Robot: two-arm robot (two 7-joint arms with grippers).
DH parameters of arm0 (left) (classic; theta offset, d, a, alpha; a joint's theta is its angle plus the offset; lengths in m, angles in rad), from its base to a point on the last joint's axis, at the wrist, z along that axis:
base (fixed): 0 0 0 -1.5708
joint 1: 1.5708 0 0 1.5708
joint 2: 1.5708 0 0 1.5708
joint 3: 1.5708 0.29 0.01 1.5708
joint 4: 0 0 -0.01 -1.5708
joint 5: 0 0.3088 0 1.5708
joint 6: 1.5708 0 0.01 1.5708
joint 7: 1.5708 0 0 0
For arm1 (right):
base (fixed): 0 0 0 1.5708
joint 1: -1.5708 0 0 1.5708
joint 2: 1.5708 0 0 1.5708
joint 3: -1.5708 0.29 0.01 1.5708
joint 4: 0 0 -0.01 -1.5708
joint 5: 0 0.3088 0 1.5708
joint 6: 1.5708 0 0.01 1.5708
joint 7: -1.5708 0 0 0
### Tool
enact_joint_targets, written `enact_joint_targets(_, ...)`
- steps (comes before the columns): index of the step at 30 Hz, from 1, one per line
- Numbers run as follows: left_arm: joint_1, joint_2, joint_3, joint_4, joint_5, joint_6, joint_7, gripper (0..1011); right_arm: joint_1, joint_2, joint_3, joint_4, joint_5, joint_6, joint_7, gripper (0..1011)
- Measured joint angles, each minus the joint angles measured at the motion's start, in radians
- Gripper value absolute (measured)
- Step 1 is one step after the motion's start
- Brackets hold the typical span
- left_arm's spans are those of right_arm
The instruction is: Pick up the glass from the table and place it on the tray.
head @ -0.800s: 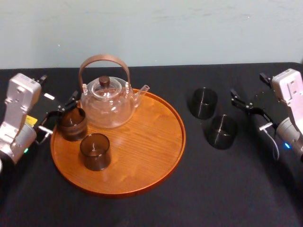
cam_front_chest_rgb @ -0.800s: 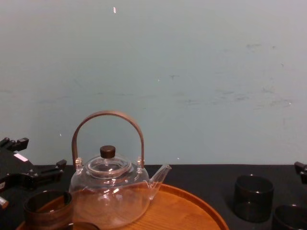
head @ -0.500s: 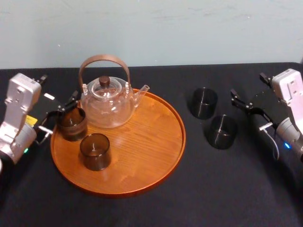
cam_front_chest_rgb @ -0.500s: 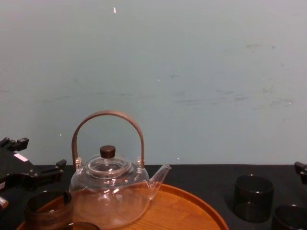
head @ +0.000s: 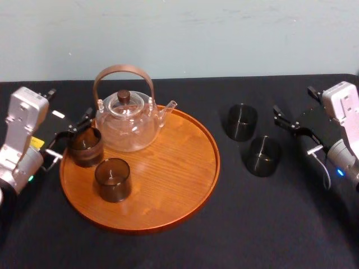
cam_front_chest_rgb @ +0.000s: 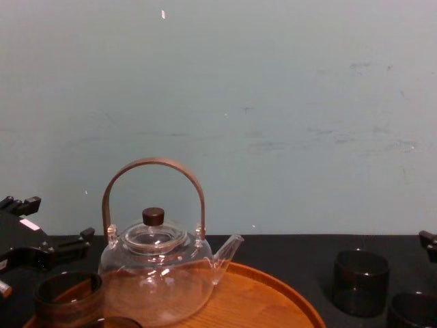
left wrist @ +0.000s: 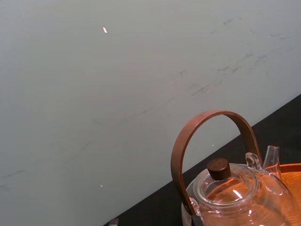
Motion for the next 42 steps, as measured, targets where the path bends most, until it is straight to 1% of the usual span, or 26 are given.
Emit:
enact_joint_targets(26,0.0,0.0,0.0,0.0,0.0,0.0,0.0,1001,0.0,0.0,0.0,0.0,0.0,0.0,0.0,1002)
enact_joint_targets(31,0.0,0.0,0.0,0.0,0.0,0.0,0.0,1001,-0.004,-0.001,0.01,-0.002,0.001,0.0,0.024,1002)
enact_joint_targets(32,0.0,0.0,0.0,0.0,0.0,0.0,0.0,1001,-0.009,0.002,0.019,-0.011,0.009,0.006,0.039,1002)
enact_joint_targets(36,0.0,0.0,0.0,0.0,0.0,0.0,0.0,1001,-0.02,0.008,0.035,-0.029,0.033,0.025,0.064,1002)
enact_joint_targets(42,0.0,0.0,0.0,0.0,0.0,0.0,0.0,1001,-0.056,0.031,0.071,-0.081,0.073,0.063,0.11,1002)
